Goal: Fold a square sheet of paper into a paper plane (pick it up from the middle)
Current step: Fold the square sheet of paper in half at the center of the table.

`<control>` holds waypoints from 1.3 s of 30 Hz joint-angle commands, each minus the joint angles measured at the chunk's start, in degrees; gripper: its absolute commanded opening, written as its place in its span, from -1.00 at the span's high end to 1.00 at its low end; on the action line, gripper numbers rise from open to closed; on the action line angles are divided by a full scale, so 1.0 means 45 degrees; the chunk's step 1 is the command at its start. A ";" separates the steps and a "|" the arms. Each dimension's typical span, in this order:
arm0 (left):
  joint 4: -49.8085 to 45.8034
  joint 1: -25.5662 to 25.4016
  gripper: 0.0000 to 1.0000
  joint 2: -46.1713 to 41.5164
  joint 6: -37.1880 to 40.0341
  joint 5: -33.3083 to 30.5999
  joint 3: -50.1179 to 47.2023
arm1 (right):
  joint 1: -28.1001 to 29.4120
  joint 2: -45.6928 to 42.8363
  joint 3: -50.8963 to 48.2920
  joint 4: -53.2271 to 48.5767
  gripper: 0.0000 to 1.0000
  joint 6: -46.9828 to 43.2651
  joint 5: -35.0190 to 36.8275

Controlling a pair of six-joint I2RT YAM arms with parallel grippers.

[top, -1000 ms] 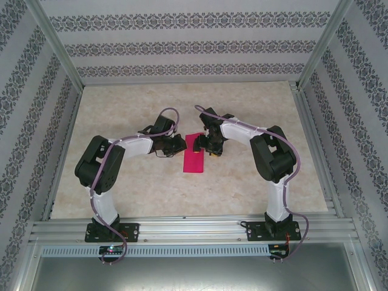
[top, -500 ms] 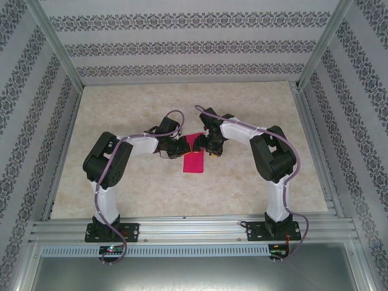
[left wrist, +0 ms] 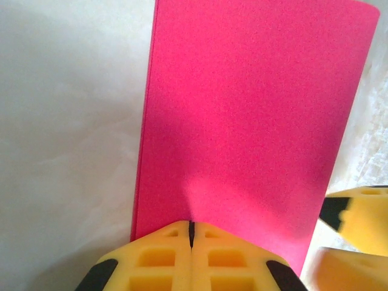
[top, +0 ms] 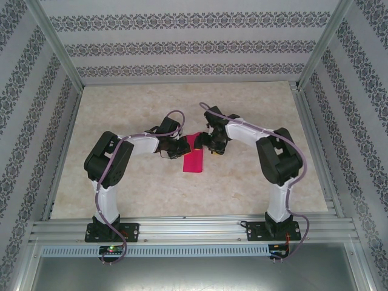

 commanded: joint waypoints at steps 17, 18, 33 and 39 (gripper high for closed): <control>-0.0691 -0.0171 0.93 0.0614 0.0279 -0.0232 0.0117 | -0.0356 -0.0081 -0.2806 0.6322 0.79 0.1476 -0.4798; -0.0676 -0.0175 0.93 0.0614 0.0269 -0.0242 0.0122 | -0.0366 -0.0002 -0.2874 0.6321 0.80 0.1442 -0.4799; -0.0643 -0.0183 0.97 0.0657 0.0264 -0.0232 -0.0083 | -0.0626 0.0519 -0.4391 0.6109 0.78 0.0032 -0.3784; -0.0581 -0.0175 0.96 0.0645 0.0240 -0.0205 -0.0136 | -0.0575 -0.0610 -0.4334 0.6984 0.76 0.0343 -0.4816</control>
